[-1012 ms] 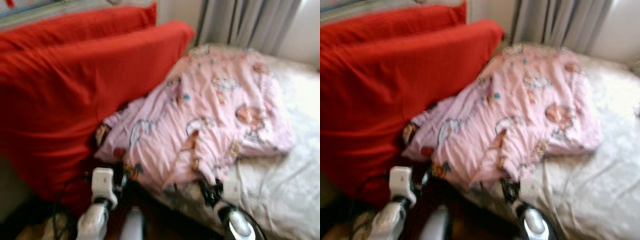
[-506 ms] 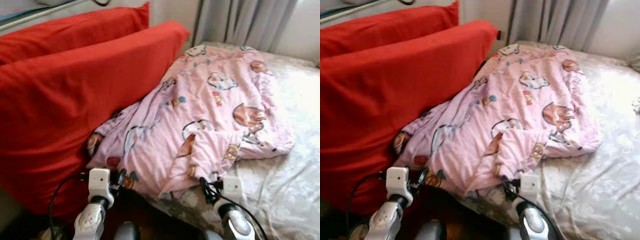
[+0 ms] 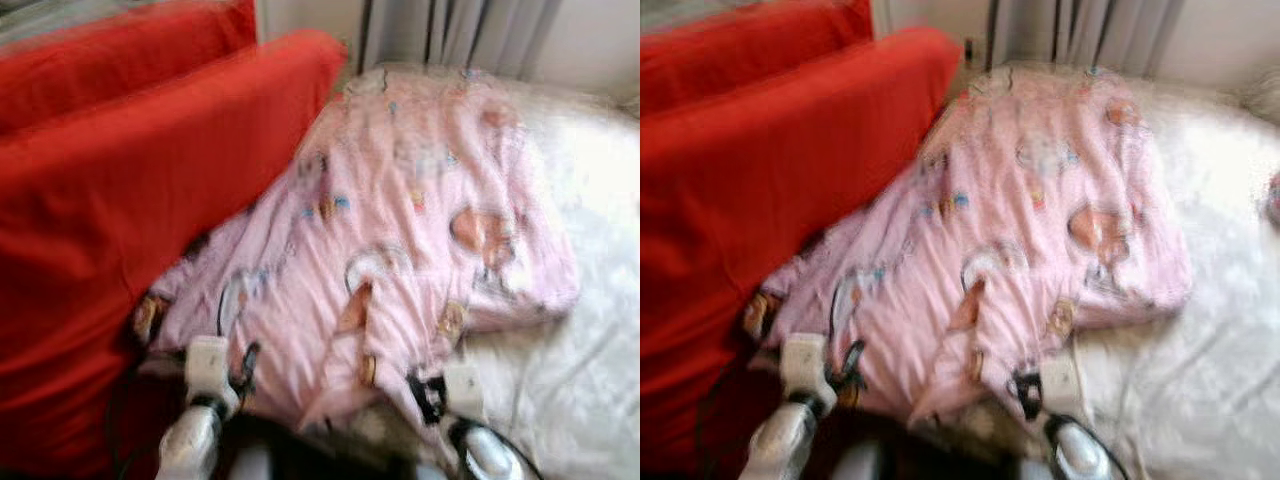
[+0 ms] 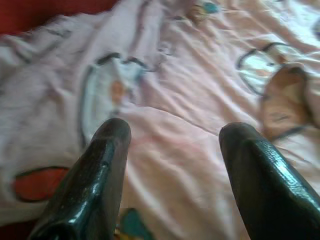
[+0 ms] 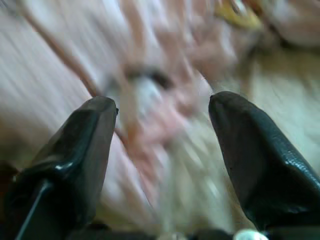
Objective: Clean up the room
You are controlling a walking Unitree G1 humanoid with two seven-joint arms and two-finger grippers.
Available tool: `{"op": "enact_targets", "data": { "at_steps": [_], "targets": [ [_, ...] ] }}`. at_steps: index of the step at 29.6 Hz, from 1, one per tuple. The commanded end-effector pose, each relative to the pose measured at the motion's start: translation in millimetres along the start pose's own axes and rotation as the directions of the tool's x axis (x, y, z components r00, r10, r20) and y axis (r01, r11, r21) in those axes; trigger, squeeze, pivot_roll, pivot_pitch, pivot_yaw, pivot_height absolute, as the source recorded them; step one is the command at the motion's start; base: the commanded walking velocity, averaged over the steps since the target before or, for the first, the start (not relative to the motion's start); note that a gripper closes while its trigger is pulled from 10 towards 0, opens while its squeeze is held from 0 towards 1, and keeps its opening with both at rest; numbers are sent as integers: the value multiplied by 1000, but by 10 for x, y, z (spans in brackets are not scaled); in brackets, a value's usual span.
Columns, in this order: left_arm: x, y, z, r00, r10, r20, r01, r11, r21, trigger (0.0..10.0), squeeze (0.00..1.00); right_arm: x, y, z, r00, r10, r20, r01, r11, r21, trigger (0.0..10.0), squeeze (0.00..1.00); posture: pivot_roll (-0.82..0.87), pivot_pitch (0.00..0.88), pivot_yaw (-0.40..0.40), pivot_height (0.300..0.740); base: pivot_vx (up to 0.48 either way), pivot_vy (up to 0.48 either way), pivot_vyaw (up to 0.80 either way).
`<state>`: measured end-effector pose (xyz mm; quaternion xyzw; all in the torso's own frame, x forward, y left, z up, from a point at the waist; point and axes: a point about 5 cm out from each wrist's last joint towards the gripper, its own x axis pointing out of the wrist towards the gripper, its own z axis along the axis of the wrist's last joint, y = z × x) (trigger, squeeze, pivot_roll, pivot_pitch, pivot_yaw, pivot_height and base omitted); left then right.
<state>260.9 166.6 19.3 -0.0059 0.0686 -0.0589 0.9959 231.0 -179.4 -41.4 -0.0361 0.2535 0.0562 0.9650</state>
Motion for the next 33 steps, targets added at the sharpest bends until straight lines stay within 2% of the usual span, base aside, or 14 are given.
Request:
{"op": "enact_targets", "data": {
  "at_steps": [1,7,12,18,19,20,22,26,28,33],
  "targets": [
    [-66,49,-93,999,9,-40,-8,1000,17,10000,0,3,78,-46,998,43,-37,-43,999,-25,10000,1000,112,88,-38,631,0,0,0],
    [-69,50,-97,999,4,-39,-3,1000,16,10000,0,45,85,-9,996,61,-60,-64,996,-62,10000,1000,117,100,-34,631,0,0,0],
    [-71,45,-140,998,-8,-65,9,1000,28,10000,0,74,86,-41,987,62,-149,-93,972,-213,10000,1000,133,123,-27,631,0,0,0],
    [-59,90,-152,997,-7,-73,9,999,31,10000,0,138,116,36,986,42,-159,-77,973,-217,10000,984,161,155,-9,631,0,0,0],
    [-56,105,-156,997,-6,-76,8,999,31,10000,0,147,130,44,985,44,-164,-83,968,-237,10000,212,164,160,-6,631,0,0,0],
    [-59,126,-166,997,-4,-81,6,999,32,10000,0,155,139,52,985,40,-168,-85,960,-268,10000,0,168,170,-1,631,0,0,0],
    [-62,129,-169,997,-4,-82,6,999,32,10000,0,155,140,53,985,39,-167,-84,958,-274,10000,0,168,170,-1,631,0,0,0],
    [-110,135,-221,995,-20,-98,24,999,35,10000,0,191,119,137,992,-14,-123,-14,976,-219,10000,0,176,213,16,631,0,0,0],
    [-110,135,-221,995,-20,-98,24,999,35,10000,0,191,119,137,992,-14,-123,-14,976,-219,10000,0,176,213,16,631,0,0,0],
    [-228,130,-271,995,-23,-94,27,999,36,10000,0,192,134,149,994,-29,-103,5,973,-231,10000,0,186,257,24,631,0,0,0]
  ]
}}
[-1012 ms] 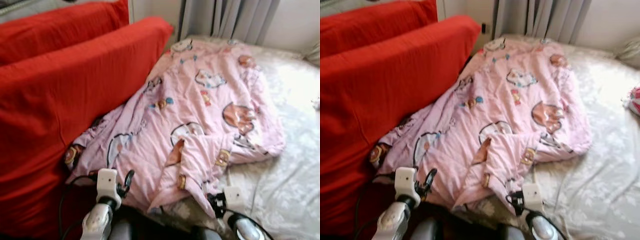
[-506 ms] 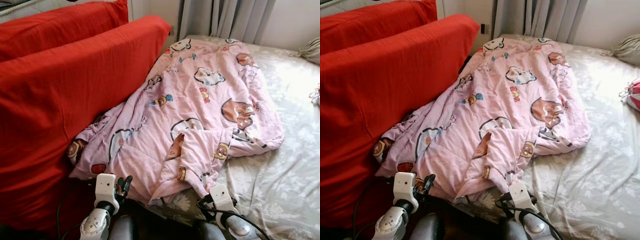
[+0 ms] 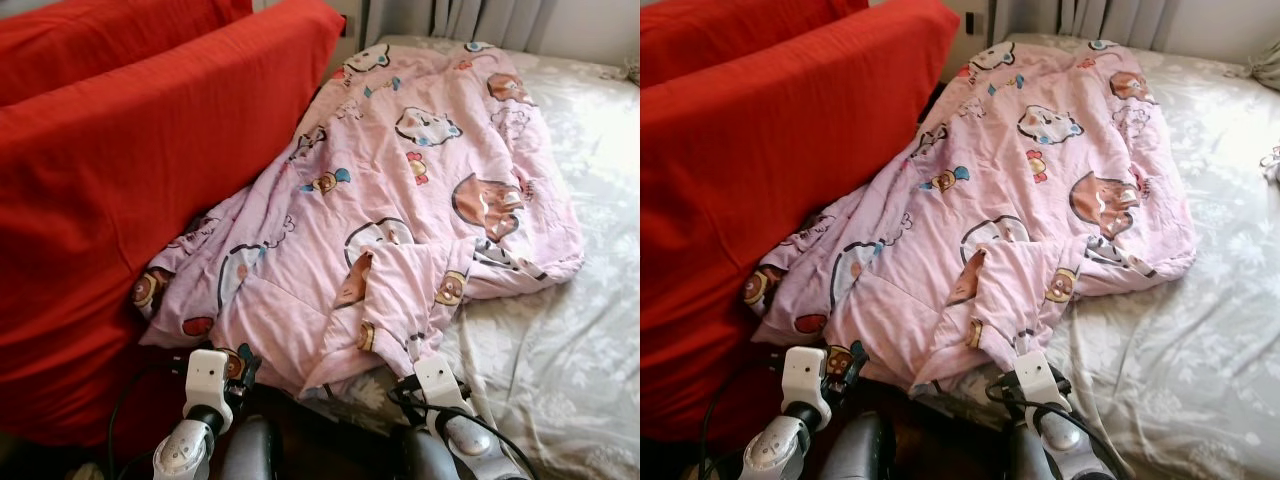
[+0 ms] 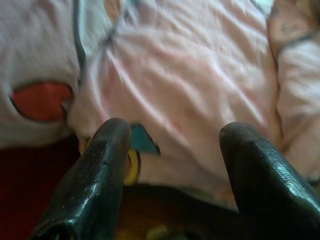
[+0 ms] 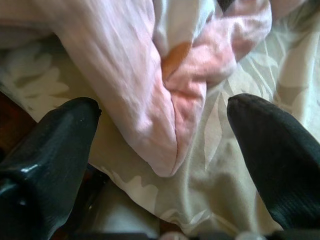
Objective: Clean up the room
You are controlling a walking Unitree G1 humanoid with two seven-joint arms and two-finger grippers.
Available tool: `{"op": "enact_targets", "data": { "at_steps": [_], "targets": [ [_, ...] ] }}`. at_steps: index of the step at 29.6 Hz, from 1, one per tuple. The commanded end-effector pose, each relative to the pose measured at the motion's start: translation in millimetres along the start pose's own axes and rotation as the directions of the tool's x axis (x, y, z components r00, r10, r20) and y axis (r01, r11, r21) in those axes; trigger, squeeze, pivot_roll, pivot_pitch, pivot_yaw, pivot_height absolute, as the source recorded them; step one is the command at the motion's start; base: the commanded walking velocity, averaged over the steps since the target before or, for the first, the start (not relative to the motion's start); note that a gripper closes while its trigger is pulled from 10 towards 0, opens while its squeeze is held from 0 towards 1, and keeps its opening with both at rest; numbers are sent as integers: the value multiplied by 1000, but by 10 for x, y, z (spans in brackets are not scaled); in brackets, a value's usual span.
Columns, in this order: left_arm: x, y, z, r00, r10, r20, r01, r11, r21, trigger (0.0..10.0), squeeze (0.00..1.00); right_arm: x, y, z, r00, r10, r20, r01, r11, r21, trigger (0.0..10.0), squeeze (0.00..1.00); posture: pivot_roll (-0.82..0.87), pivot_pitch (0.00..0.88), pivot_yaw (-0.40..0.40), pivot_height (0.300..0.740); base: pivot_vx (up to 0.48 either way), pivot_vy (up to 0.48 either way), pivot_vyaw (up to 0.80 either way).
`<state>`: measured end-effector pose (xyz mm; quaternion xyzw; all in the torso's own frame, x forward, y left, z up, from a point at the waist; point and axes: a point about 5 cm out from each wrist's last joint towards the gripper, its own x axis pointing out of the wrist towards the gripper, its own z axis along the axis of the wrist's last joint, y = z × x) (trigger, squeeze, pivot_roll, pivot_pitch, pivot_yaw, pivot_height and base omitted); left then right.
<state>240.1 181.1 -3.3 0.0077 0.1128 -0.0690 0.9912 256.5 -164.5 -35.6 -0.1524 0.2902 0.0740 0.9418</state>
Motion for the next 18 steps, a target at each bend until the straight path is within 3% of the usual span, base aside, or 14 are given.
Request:
{"op": "enact_targets", "data": {
  "at_steps": [1,5,11,17,18],
  "targets": [
    [-53,5,-24,1000,-5,3,5,1000,18,10000,0,-13,21,-39,1000,-4,-10,4,1000,-4,10000,0,188,260,23,631,0,0,0],
    [-95,2,-3,999,-9,36,8,1000,22,10000,0,-16,-13,-37,1000,-30,-1,30,1000,9,10000,0,195,278,25,631,0,0,0],
    [-109,-84,189,994,-26,109,24,999,22,10000,0,9,-31,38,999,-29,20,29,1000,-9,10000,0,213,315,27,631,0,0,0],
    [-144,-101,241,992,-27,125,25,999,23,10000,0,28,-62,103,998,-47,40,48,999,-16,10000,0,222,326,25,631,0,0,0],
    [-166,-104,252,992,-24,127,22,1000,23,10000,0,34,-74,121,997,-56,44,57,998,-23,4863,0,223,332,23,631,0,0,0]
  ]
}}
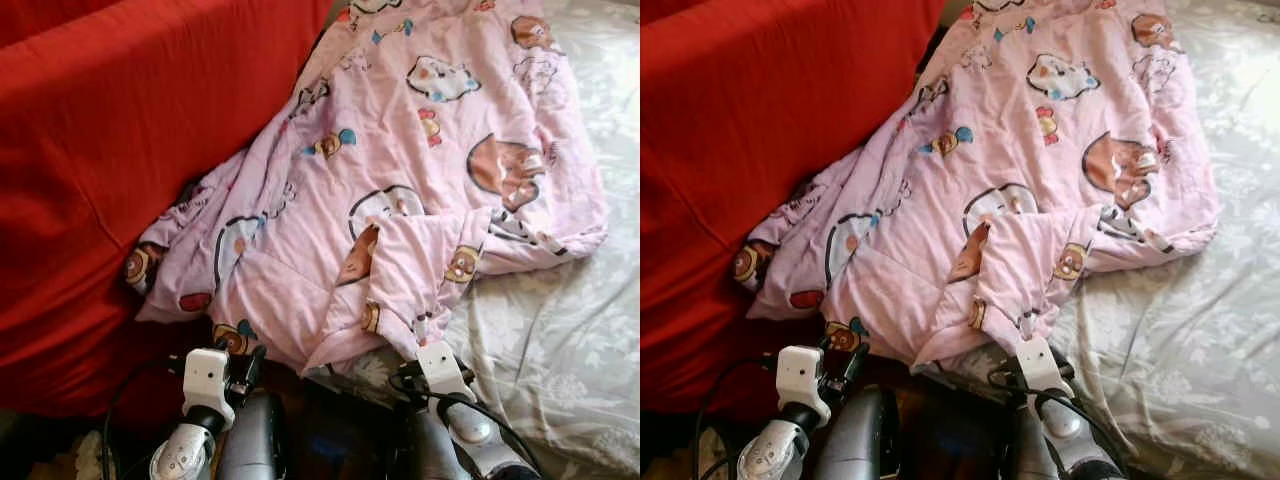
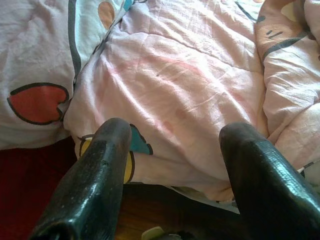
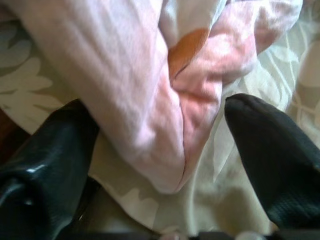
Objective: Clean up the room
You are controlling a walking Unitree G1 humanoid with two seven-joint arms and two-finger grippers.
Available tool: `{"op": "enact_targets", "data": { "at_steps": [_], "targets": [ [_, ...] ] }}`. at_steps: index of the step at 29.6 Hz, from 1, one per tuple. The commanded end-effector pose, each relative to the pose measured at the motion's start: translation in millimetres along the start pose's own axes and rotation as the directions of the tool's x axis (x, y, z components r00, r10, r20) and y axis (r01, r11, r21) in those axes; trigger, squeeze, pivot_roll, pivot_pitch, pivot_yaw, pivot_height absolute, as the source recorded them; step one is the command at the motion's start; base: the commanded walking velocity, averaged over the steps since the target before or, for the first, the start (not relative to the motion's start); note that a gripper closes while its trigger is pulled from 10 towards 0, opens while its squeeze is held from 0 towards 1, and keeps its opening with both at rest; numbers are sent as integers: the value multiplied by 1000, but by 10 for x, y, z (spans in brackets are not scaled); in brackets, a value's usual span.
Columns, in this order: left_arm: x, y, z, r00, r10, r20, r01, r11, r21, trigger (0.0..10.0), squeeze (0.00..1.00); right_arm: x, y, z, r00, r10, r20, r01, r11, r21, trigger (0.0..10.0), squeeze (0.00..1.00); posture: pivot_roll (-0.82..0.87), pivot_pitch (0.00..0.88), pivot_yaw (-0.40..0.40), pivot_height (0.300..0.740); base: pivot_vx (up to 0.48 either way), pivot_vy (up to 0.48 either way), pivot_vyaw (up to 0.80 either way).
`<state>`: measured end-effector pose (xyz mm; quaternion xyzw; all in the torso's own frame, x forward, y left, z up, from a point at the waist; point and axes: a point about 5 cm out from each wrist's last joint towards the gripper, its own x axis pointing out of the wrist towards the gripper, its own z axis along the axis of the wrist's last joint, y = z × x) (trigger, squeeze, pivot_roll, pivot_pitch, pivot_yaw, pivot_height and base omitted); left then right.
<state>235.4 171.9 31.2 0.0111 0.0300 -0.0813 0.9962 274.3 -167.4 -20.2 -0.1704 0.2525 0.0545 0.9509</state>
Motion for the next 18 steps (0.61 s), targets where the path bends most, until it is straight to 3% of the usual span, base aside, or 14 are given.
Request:
{"op": "enact_targets", "data": {
  "at_steps": [1,18],
  "targets": [
    [-92,-17,-52,999,2,-37,-2,1000,0,10000,0,-24,21,-73,1000,-3,-25,2,1000,-7,0,0,224,336,22,631,0,0,0],
    [-229,-130,195,999,14,-39,-14,1000,-12,10000,0,-44,34,-112,1000,17,-26,-17,1000,-23,0,0,223,352,13,631,0,0,0]
  ]
}}
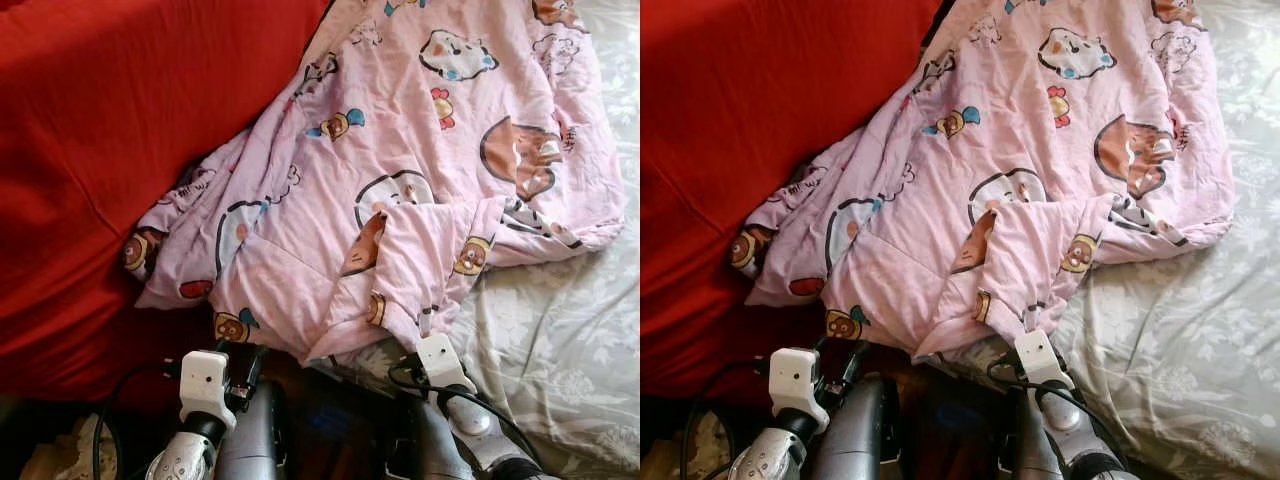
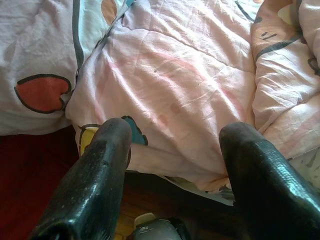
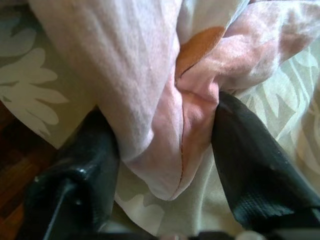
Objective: Clean up the room
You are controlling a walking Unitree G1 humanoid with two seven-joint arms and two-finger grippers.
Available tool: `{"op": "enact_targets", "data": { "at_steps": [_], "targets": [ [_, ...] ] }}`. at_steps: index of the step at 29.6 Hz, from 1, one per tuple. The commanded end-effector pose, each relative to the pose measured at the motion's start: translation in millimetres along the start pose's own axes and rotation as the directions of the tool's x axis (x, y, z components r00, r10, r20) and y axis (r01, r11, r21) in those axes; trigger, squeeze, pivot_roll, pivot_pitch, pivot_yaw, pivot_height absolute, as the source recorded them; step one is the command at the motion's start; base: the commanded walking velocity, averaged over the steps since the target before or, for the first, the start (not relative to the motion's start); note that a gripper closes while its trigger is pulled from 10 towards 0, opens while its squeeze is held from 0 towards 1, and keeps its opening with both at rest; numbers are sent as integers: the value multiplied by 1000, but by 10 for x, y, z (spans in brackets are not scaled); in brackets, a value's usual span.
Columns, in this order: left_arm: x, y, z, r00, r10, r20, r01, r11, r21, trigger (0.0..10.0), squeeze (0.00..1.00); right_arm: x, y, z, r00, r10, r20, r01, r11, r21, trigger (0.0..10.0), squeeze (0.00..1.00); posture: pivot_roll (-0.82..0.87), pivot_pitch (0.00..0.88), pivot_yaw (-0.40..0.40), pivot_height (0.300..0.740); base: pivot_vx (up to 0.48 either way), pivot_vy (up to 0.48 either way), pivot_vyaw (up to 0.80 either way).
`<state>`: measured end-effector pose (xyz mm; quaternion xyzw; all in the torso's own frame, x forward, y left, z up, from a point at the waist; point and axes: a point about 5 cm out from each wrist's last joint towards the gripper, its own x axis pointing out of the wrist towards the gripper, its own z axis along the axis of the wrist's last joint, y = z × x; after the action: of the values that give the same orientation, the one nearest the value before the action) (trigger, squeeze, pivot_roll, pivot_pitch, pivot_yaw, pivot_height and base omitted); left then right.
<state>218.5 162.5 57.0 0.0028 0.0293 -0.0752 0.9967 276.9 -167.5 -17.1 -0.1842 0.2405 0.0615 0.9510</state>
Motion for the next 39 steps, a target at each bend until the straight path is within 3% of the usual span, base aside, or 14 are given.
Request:
{"op": "enact_targets", "data": {
  "at_steps": [1,22,24,28,34,39],
  "targets": [
    [-64,-21,-47,999,2,-42,-2,1000,4,10000,0,-55,51,-147,999,15,-50,-15,1000,10,0,0,223,352,13,631,0,0,0],
    [-48,-68,42,996,0,-86,0,1000,-3,10000,0,-60,-9,-188,997,-14,-79,16,999,34,0,0,215,333,9,631,0,0,0],
    [-23,-68,36,996,0,-88,0,1000,-5,10000,0,-63,-26,-196,996,-25,-81,30,998,61,0,0,210,325,7,631,0,0,0],
    [111,-67,-11,996,-2,-93,1,1000,-6,10000,0,-74,-129,-219,992,-85,-90,102,975,199,0,0,190,283,1,631,0,0,0],
    [263,-4,-69,995,6,-103,-5,1000,9,10000,0,-100,-186,-249,991,-113,-78,130,952,278,0,0,165,227,-9,631,0,0,0],
    [483,91,-77,995,32,-96,-31,999,12,10000,0,-120,-256,-227,989,-146,-26,145,913,381,0,0,121,139,-12,631,0,0,0]
  ]
}}
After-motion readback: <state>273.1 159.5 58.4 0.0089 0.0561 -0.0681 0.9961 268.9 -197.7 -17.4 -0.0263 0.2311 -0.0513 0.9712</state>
